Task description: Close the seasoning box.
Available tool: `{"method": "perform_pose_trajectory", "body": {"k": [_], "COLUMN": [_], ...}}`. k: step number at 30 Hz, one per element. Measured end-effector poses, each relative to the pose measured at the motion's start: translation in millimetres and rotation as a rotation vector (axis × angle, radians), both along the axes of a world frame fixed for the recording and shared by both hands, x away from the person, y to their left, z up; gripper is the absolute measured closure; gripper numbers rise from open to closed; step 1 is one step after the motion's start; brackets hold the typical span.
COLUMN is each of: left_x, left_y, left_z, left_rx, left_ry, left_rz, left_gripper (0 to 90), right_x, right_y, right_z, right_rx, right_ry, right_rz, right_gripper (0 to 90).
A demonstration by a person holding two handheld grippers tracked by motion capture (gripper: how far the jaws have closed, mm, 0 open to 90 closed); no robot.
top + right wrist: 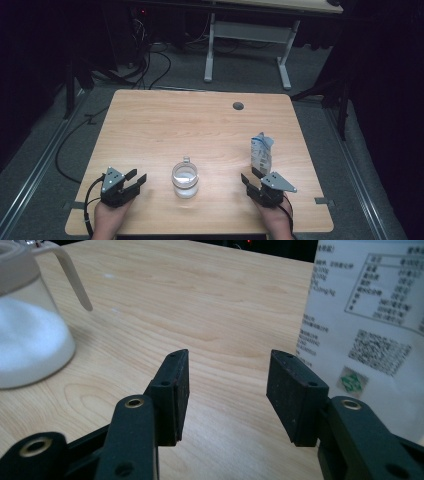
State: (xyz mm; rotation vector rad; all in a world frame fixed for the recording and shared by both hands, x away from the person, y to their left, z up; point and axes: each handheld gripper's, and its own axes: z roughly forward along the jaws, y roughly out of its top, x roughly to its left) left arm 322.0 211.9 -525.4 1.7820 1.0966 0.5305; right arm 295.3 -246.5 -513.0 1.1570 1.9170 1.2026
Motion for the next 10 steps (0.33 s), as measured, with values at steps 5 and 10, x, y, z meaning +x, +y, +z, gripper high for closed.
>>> {"method": "perform_pose_trajectory", "body": {"k": [5,10], "left_x": [0.2,0.3], "left_y": [-2.6,-2.3], "left_z": [-0.7,-1.2], "left_rx": [0.003,0.002], "left_ry": [0.002,0.005], "left_rz": [-0.002,-0.003], "left_gripper": [54.5,54.5], "right_x": [0.8,1.8], "right_y": [1.8,5.3], "right_z": [-0.5,-1.7], "right_rx": [-0.001,-0.01], "right_ry": [-0.001,-0.001], "right_rz": [0.008,0.022], "right_gripper": [50.8,50.5]}}
